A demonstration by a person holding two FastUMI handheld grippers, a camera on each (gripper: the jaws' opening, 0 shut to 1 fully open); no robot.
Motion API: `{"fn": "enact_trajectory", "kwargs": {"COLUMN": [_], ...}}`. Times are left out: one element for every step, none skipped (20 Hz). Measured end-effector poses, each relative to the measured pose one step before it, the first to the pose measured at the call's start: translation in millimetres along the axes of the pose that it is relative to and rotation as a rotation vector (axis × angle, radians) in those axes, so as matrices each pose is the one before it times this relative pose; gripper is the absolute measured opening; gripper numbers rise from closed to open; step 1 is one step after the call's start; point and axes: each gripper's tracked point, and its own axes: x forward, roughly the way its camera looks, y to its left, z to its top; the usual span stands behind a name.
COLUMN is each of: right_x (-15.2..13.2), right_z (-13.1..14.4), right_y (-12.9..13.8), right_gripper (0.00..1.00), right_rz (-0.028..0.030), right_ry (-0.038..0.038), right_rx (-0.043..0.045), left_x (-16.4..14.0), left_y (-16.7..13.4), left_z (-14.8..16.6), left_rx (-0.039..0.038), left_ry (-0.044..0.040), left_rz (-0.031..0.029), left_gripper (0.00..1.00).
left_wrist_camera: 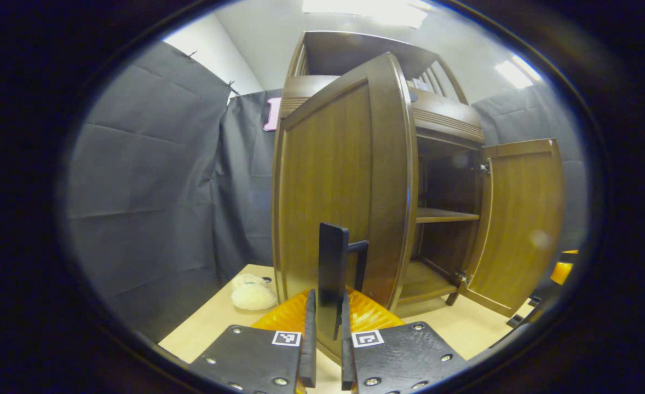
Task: Open the right door of the double-door shoe cabinet with the right hand, and open the left door with the left hand.
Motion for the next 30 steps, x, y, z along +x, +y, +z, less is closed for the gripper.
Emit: {"fn": "enact_trajectory", "kwargs": {"right_x": [-0.67,-0.53,0.36,-0.89,0.17,-0.57,-0.19,0.06,-0.16,-0.47,0.8,-0.02,-0.29,0.67,0.18,0.48,0.06,0.49,-0.05,1.16,0.39,0.09,0.37,0.28,-0.16,-0.24,-1.07,-1.46,-1.56,-2.66], "right_z": [-0.81,-0.17,0.41,-0.78,-0.47,-0.46,0.58,-0.66,-0.5,-0.79,0.68,-0.17,1.68,0.69,1.34,0.89,1.71,0.8,2.39,0.76,1.5,1.19,1.15,1.67,1.83,2.48,2.45,2.07,2.4,2.25], "right_y": [3.56,2.74,2.77,2.93,2.11,1.52,2.16,0.83,0.61,-0.09,0.0,0.41,-0.24,-0.72,-0.35,-0.33,-0.01,0.35,0.76,-0.23,-0.15,0.51,0.24,0.57,0.07,0.72,1.07,1.12,-0.39,0.85], "right_gripper": [0.95,0.95,0.95,0.95,0.95,0.94,0.94,0.94,0.94,0.94,0.94,0.94,0.94,0.94,0.94,0.94,0.95,0.95,0.95,0.95,0.94,0.94,0.95,0.95,0.95,0.95,0.95,0.95,0.95,0.94], "right_rz": [0.0059,0.00569,0.00562,0.00578,0.00436,0.00411,0.00418,0.00303,0.00201,-0.00013,0.00017,0.00024,-0.00054,-0.00103,0.00001,0.00023,-0.00066,0.00071,0.00229,-0.00029,0.00023,0.00039,0.00085,0.00179,-0.00059,0.00059,-0.00061,0.00001,-0.00253,-0.00271], "right_ry": [-0.00016,0.00053,0.00032,-0.00048,-0.00046,0.00031,-0.00005,0.00072,0.0002,0.00062,0.00046,-0.00048,-0.00293,-0.00342,-0.00292,-0.00236,-0.00323,-0.0046,-0.00549,-0.00414,-0.00321,-0.00376,-0.00217,-0.00278,-0.00476,-0.00481,-0.00582,-0.00578,-0.00575,-0.00682], "right_rx": [0.00067,0.00009,0.00011,-0.00092,-0.00162,-0.0015,-0.00153,-0.00169,-0.00296,-0.00346,-0.00056,0.00238,0.00368,0.00337,0.00218,0.00066,-0.00096,-0.00009,0.00185,0.00168,0.00092,0.00098,0.00042,-0.00115,-0.00165,-0.00189,-0.00132,0.0,0.00088,-0.00022], "left_x": [-3.67,-3.78,-2.63,-4.45,-4.19,-4.5,-0.86,-6.97,-1.3,2.32,-2.4,-2.29,-1.55,-2.91,-2.11,-3.6,-1.66,-2.13,-1.76,-2.46,-2.73,-4.44,-4.44,-2.63,-1.33,-3.62,-3.84,-5.39,-6.24,-5.96], "left_y": [5.66,5.64,6.07,6.9,4.92,6.01,6.43,9.3,8.51,7.25,6.61,6.96,8.6,7.95,6.44,6.9,8.34,10.84,2.94,0.19,4.19,11.33,8.75,10.02,0.61,-4.0,0.68,-0.57,-3.54,-6.03], "left_z": [-0.63,-1.61,0.67,-0.06,0.42,-0.27,1.87,0.06,1.46,-0.17,-0.73,-0.59,0.79,1.85,2.99,0.97,1.68,0.06,1.51,1.29,1.17,0.79,1.54,2.67,-0.48,0.12,1.23,4.3,7.27,7.13], "left_rx": [0.00675,0.006,0.00234,-0.00222,-0.00454,-0.00239,0.00463,0.01138,0.00098,-0.00822,-0.00306,0.00067,0.00334,0.00315,0.00078,0.00007,-0.00072,-0.00063,-0.00026,-0.00205,-0.00189,-0.00128,-0.00022,-0.00135,-0.00971,-0.01161,0.00595,0.01447,0.01369,0.01393], "left_ry": [-0.00105,-0.00207,-0.00054,-0.00031,-0.00015,-0.00122,-0.00489,-0.00547,-0.00328,0.00037,0.00208,-0.00254,-0.00406,-0.00422,-0.00432,-0.00217,-0.00053,-0.00117,-0.00165,-0.00248,-0.00244,-0.00411,-0.00592,-0.00535,0.00064,0.00048,-0.00434,-0.00941,-0.01211,-0.0118], "left_rz": [0.00918,0.01319,0.013,0.01308,0.00921,0.01013,0.02146,0.02685,0.01278,0.00987,0.00944,0.015,0.01683,0.01818,0.01517,0.01543,0.01537,0.01599,0.01474,0.01563,0.01432,0.01566,0.015,0.01012,-0.01007,-0.01725,-0.00115,-0.00138,-0.01001,-0.01237], "left_gripper": [0.14,0.24,0.24,0.24,0.24,0.23,0.22,0.2,0.19,0.2,0.15,0.15,0.2,0.2,0.1,0.1,0.1,0.2,0.2,0.2,0.2,0.2,0.2,0.2,0.15,0.15,0.14,0.14,0.14,0.15]}}
